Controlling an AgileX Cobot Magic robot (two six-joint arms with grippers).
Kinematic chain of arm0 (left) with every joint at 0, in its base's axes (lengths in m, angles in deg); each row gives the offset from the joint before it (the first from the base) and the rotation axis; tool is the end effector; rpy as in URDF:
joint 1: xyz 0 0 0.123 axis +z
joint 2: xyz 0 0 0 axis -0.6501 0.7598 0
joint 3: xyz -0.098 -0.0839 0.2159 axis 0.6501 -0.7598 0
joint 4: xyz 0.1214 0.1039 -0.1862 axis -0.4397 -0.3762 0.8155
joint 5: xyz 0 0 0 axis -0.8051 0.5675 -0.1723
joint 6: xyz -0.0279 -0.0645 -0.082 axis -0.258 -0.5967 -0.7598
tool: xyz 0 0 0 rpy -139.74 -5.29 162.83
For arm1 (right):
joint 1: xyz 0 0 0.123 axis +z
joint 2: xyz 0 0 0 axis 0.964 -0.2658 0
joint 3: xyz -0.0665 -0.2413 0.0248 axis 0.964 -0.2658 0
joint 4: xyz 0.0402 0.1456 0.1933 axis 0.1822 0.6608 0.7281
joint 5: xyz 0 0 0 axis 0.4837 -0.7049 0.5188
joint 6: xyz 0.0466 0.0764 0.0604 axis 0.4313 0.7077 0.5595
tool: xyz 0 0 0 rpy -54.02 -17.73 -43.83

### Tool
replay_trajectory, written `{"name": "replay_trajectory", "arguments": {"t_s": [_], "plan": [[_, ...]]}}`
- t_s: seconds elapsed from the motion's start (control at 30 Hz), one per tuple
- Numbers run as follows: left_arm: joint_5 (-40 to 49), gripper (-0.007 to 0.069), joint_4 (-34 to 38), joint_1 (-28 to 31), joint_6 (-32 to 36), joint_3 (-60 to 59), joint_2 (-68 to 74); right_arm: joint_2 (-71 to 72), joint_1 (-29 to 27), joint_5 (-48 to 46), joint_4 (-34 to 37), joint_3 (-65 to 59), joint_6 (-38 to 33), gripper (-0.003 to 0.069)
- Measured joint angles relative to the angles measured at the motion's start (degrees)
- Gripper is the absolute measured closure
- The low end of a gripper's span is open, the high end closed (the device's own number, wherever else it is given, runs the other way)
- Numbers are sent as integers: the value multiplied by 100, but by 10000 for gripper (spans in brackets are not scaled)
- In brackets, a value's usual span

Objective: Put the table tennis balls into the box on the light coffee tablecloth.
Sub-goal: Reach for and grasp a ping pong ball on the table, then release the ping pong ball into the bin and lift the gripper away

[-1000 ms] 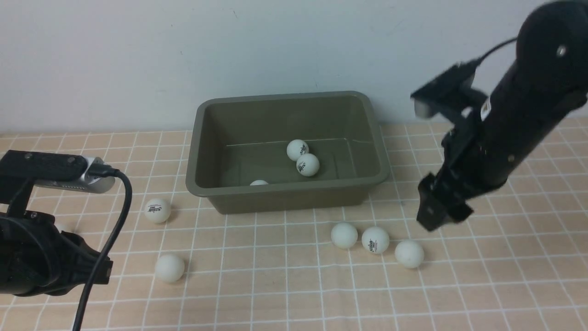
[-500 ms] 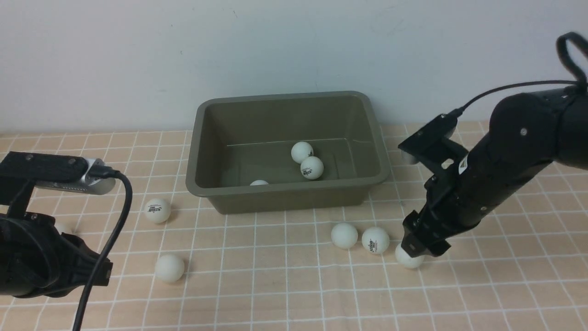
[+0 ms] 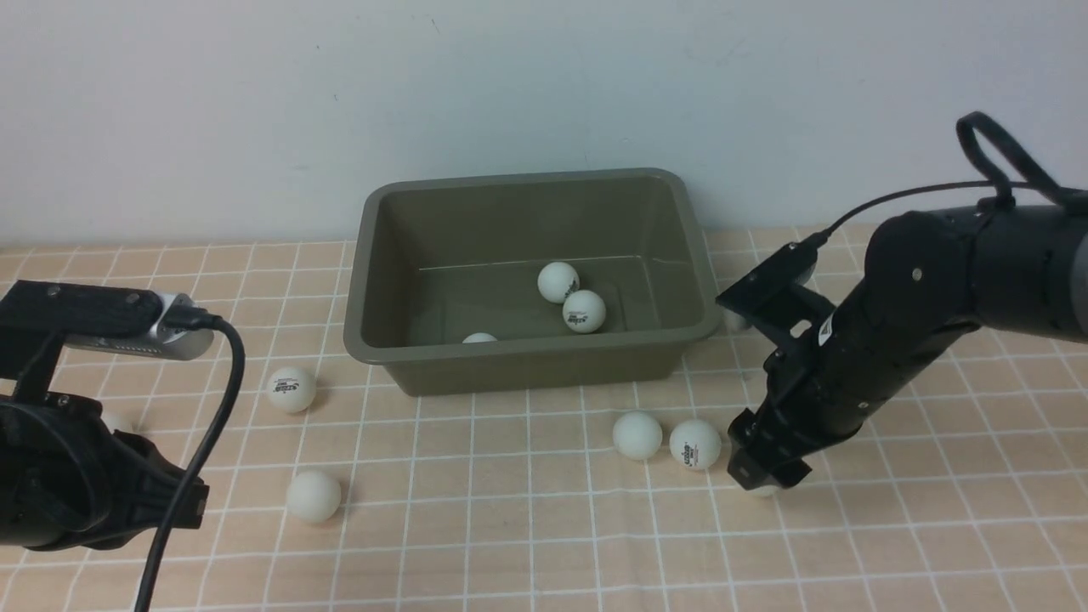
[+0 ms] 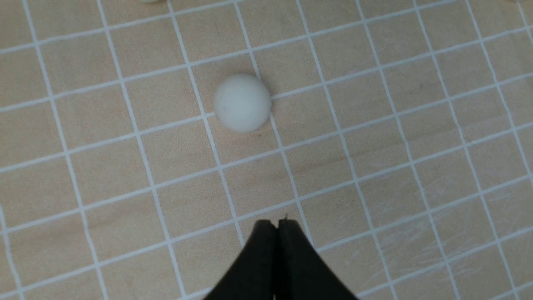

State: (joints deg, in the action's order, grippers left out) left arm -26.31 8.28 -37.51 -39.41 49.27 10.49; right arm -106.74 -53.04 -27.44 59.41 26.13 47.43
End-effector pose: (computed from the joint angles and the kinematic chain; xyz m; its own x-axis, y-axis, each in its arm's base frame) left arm 0.2059 -0.0235 0.2248 -0.8390 0.1052 -0.5338 0.2426 0.9505 -0.1940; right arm 0.3046 0.1347 0.1331 -0.7454 -0.6258 -0.2297 -0.6518 0.7565 0.0541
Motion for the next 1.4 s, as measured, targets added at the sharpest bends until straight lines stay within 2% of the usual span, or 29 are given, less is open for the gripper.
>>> {"name": "replay_trajectory", "arguments": {"t_s": [0.67, 0.83, 0.97, 1.13, 1.27, 1.4], "plan": [[0, 692, 0, 0, 0, 0, 0, -393, 0, 186, 148, 0, -115, 149], [0, 692, 0, 0, 0, 0, 0, -405, 0, 156, 148, 0, -115, 307], [0, 692, 0, 0, 0, 0, 0, -405, 0, -233, 123, 142, -115, 304], [0, 692, 0, 0, 0, 0, 0, -405, 0, -1302, 84, 945, -29, 305], [0, 692, 0, 0, 0, 0, 0, -405, 0, -2280, 230, 2197, 38, 305], [0, 692, 0, 0, 0, 0, 0, -424, 0, -2145, 666, 3059, 50, 305]]}}
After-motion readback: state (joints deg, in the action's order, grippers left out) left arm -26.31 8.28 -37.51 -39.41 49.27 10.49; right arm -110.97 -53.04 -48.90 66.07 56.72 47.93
